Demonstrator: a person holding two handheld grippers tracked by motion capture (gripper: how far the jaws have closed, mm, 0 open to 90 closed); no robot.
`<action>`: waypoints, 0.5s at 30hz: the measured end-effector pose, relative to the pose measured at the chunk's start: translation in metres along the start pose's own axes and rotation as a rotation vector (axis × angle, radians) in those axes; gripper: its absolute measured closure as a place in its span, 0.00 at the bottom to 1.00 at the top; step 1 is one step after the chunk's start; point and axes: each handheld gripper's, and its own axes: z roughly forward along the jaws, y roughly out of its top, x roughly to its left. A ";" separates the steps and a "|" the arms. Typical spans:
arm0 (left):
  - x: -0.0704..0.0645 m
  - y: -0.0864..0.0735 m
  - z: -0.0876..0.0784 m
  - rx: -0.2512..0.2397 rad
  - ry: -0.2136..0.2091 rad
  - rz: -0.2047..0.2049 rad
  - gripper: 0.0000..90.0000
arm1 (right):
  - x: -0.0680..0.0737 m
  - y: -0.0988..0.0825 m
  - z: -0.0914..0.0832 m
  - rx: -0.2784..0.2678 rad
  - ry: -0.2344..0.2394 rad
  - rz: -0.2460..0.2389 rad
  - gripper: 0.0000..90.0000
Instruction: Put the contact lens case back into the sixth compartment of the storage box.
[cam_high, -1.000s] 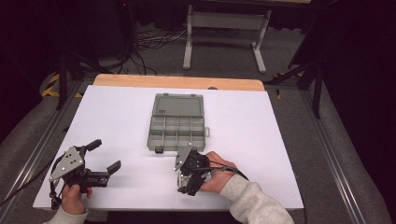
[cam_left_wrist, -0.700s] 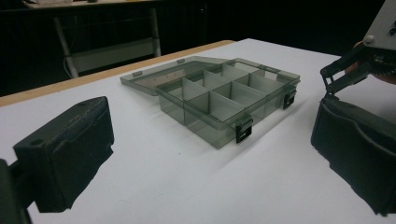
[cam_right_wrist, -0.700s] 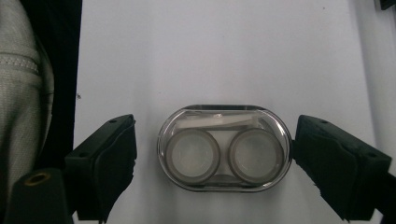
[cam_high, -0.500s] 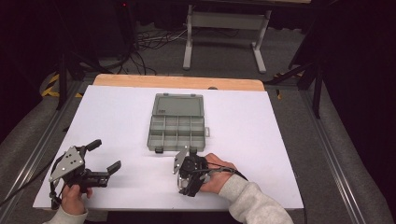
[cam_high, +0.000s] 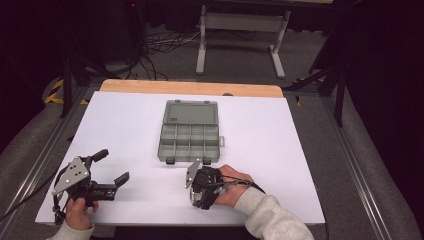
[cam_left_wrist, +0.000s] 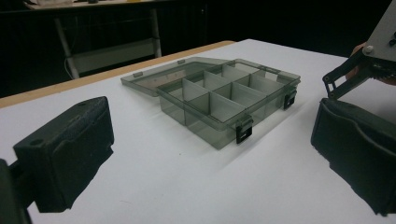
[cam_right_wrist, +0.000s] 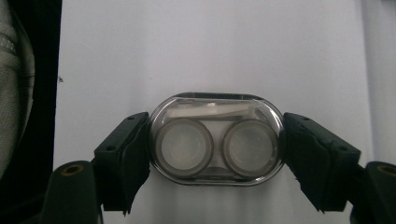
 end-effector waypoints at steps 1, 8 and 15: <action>0.000 0.000 0.000 -0.001 0.001 -0.004 0.00 | 0.000 0.000 0.000 0.000 0.000 0.000 0.29; 0.000 0.000 0.000 -0.001 0.002 -0.004 0.00 | 0.000 0.001 -0.003 -0.010 -0.008 0.000 0.29; 0.000 0.000 0.000 -0.002 0.004 -0.006 0.00 | -0.002 0.002 -0.015 -0.044 -0.033 -0.009 0.29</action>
